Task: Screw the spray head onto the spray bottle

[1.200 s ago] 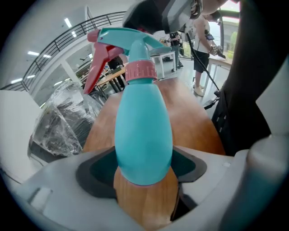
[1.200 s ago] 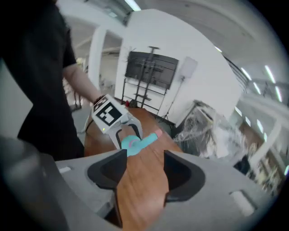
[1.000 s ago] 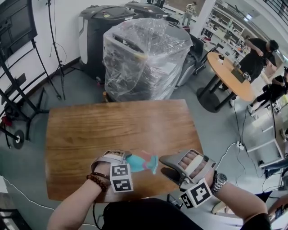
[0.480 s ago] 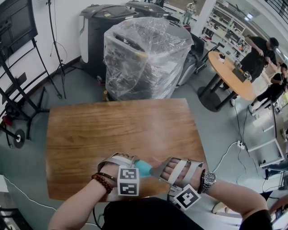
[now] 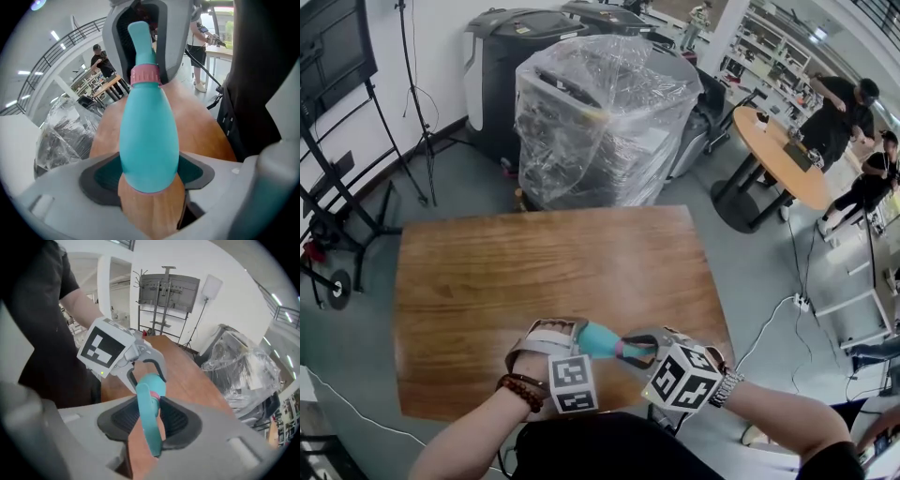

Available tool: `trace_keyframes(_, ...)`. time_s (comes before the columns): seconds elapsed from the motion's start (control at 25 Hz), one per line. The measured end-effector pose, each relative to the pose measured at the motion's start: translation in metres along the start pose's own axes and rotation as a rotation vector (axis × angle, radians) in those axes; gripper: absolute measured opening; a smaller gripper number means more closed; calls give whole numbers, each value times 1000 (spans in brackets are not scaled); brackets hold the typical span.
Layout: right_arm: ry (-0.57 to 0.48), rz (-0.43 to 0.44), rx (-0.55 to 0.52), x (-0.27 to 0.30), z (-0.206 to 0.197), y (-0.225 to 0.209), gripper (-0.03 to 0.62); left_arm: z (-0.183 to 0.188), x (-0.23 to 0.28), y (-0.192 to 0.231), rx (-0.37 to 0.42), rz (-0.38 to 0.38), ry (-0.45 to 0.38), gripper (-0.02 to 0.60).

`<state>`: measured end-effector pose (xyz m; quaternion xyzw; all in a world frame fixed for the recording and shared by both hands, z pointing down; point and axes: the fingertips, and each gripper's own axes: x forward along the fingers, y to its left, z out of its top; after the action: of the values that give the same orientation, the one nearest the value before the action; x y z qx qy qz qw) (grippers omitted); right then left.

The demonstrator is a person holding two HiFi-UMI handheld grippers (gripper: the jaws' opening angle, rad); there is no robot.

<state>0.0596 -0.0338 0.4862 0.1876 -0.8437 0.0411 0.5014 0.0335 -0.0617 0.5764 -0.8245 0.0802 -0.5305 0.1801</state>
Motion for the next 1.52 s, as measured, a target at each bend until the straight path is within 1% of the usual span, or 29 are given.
trace_keyframes(0.08,1,-5,-6,0,1,0,123,0,1,-1,-11,5,-3,388)
trace_keyframes(0.2,-7,-32,-66,0,4,0,125,0,3,0,-29,2,-17,390)
trace_keyframes(0.24,-17,-43,-80,-2,6,-2,167,-1,4,0,-42,3,-25,390)
trace_keyframes(0.28,-30,-56,-88,-4,8,-4,228,-2,6,1,-63,3,-37,390)
trace_keyframes(0.32,-48,-73,-90,-8,11,-8,236,-4,8,2,-93,2,-53,390)
trace_keyframes(0.4,-96,-128,-84,-20,18,-18,238,-6,12,6,-177,-4,-100,391)
trace_keyframes(0.48,-158,-209,-71,-37,27,-33,238,-10,17,11,-285,-15,-154,391)
trace_keyframes(0.56,-221,-301,-43,-58,37,-50,238,-14,22,18,-395,-17,-207,391)
trace_keyframes(0.64,-256,-369,2,-73,37,-65,236,-18,25,28,-494,-6,-262,393)
trace_keyframes(0.76,-252,-407,76,-81,26,-77,236,-22,31,43,-616,15,-342,393)
trace_keyframes(0.88,-246,-425,145,-81,17,-80,232,-26,34,58,-690,46,-411,393)
trace_keyframes(0.96,-251,-428,184,-78,12,-77,228,-28,40,66,-715,65,-430,393)
trace_keyframes(1.12,-247,-437,224,-70,7,-69,216,-37,56,73,-740,89,-409,394)
trace_keyframes(1.32,-236,-435,271,-63,2,-59,209,-37,64,72,-737,106,-424,394)
trace_keyframes(1.52,-261,-436,316,-55,-7,-56,190,-42,77,61,-725,99,-407,395)
